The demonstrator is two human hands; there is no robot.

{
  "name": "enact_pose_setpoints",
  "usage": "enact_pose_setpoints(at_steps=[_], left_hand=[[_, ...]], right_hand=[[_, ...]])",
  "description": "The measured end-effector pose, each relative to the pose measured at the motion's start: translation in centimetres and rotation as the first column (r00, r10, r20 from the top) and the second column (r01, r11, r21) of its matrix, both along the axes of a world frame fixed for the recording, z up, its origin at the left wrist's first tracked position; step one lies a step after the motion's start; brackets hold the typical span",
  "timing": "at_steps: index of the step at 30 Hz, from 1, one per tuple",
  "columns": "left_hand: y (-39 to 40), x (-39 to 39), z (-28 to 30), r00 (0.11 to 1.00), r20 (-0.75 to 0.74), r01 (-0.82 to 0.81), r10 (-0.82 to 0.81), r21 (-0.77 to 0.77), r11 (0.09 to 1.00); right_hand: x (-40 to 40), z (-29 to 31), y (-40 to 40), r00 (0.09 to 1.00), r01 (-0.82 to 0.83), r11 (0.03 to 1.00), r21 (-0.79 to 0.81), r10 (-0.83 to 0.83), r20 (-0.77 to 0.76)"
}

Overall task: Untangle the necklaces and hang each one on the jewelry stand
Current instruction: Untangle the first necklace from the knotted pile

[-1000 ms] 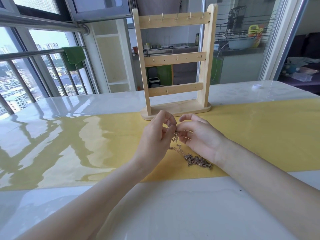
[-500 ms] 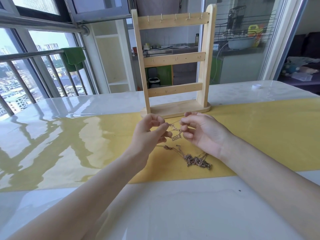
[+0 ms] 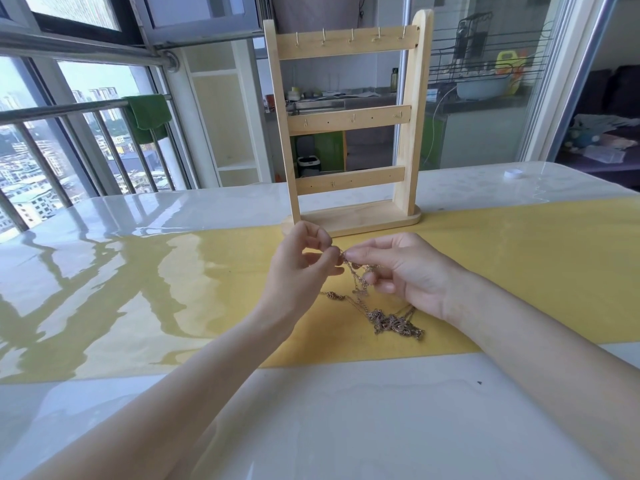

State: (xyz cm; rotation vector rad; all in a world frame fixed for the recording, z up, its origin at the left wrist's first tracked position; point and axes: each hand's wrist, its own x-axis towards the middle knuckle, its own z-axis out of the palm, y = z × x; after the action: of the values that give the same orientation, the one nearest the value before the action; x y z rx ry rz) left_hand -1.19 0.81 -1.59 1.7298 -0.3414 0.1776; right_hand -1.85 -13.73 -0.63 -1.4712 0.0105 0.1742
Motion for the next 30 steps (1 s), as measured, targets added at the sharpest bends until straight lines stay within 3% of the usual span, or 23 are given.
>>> enact_pose_setpoints(at_steps=[9,14,23,30], left_hand=[[0.2,-0.08,0.21,0.996,-0.081,0.034,-0.036,-0.024,0.999],[0.36,0.26,-0.02,0.981,-0.179,0.068,-0.08,-0.072,0.995],[0.21,0.47,-0.31,0.976,-0.192,0.107,-0.104,0.008,0.994],[0.52,0.61,-0.03,0.925,-0.326,0.149,-0.197,-0.166,0.975]], right_hand=[[-0.06,-0.12,-0.08,0.998,0.036,0.996,-0.078,-0.032,0.05],[-0.14,-0.23,-0.01,0.98,0.09,0.971,-0.221,-0.046,0.195],[0.12,-0.27,-0.06,0.99,0.082,0.994,-0.068,-0.073,0.118],[0.14,-0.21,-0.19,0.992,0.038,0.993,-0.112,-0.023,0.127]])
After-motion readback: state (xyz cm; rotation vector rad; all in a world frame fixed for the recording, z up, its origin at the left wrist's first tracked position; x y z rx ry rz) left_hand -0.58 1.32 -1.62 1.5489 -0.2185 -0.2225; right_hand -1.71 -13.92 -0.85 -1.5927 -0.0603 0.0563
